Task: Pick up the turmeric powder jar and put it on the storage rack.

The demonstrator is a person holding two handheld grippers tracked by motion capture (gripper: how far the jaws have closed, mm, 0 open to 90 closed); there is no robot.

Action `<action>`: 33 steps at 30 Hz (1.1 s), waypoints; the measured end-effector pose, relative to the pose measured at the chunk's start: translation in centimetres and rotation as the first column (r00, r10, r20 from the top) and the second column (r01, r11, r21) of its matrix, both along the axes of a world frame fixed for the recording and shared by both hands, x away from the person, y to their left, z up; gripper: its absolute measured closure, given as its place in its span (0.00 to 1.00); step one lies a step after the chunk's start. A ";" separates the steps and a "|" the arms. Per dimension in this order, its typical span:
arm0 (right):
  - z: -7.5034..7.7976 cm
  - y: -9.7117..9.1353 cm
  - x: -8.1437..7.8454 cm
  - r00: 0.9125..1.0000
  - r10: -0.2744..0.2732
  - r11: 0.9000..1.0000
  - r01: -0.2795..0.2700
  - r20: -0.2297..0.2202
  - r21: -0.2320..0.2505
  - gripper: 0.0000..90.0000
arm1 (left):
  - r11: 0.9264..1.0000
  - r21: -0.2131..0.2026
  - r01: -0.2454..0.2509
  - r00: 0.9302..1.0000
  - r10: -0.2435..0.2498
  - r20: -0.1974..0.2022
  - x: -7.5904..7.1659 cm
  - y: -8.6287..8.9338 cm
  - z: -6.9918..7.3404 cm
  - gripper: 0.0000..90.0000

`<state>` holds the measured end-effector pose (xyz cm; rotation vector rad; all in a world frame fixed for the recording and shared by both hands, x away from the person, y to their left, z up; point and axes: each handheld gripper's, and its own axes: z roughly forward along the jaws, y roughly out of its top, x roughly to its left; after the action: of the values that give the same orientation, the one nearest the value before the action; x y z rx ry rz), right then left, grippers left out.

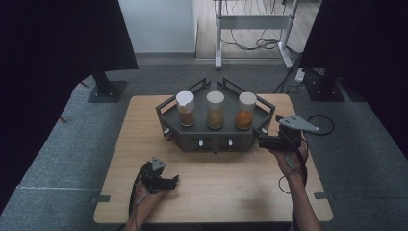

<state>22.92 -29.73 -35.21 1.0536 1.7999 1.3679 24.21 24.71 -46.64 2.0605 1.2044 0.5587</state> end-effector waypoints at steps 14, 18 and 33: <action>-0.4 -0.5 -1.3 1.000 0.004 1.000 -0.004 -0.001 -0.002 0.04 | 1.000 -0.001 -0.001 1.000 0.001 0.000 0.0 0.0 0.0 0.02; -0.7 -0.7 -1.8 1.000 0.001 1.000 -0.001 -0.002 0.002 0.04 | 1.000 -0.002 -0.001 1.000 0.001 0.001 0.0 0.0 0.0 0.02; -1.7 -1.4 -3.4 1.000 -0.001 1.000 0.001 0.001 0.005 0.05 | 1.000 -0.002 -0.001 1.000 0.001 0.001 0.0 0.0 0.0 0.02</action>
<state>19.49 -31.11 -36.91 1.0557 1.7956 1.3736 24.19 24.69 -46.67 2.0578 1.2055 0.5590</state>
